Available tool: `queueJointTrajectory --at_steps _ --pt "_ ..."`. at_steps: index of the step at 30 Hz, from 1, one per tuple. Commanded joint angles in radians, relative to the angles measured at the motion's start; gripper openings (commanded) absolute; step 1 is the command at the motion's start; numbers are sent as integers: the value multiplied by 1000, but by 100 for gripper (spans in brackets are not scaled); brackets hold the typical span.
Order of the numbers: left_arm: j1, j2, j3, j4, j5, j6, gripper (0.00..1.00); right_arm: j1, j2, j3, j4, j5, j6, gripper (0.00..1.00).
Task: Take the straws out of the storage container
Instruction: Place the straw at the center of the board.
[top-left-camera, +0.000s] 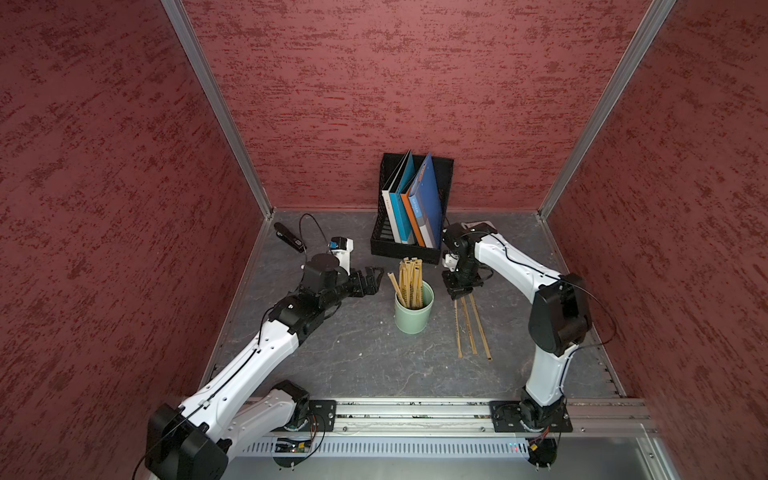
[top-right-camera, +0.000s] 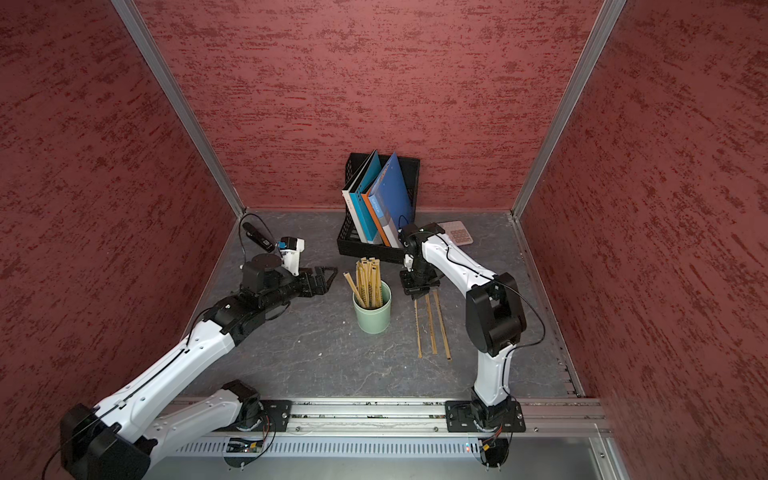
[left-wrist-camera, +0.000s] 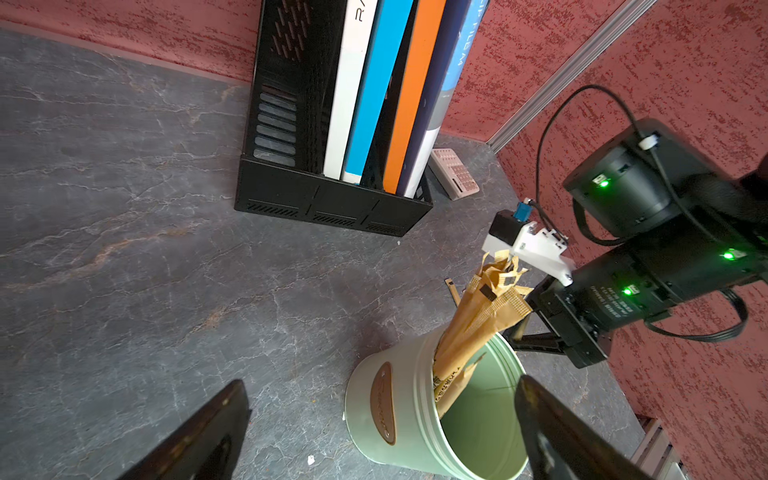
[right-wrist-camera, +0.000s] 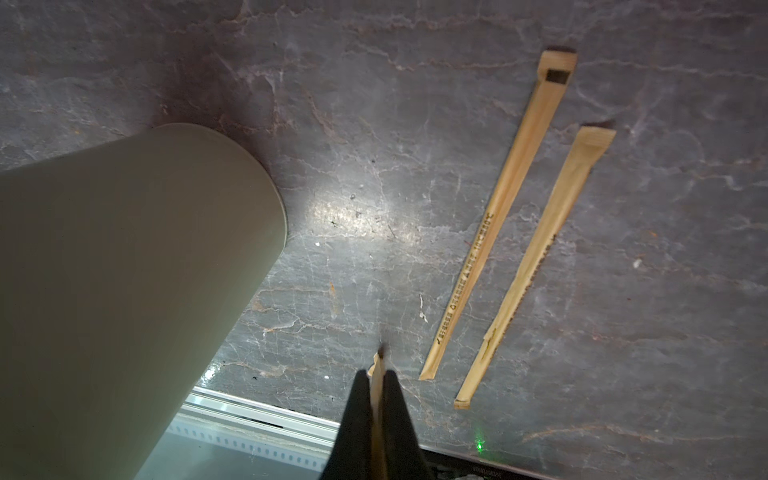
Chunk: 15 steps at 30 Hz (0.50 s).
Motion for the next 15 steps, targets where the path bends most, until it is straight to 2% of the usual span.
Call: queueJointTrajectory --at_steps 1,15 --pt "9 4 -2 1 -9 16 100 -19 25 27 50 -28 -25 3" --pt "14 11 -6 -8 -8 15 100 -66 119 22 103 -68 -44 10"
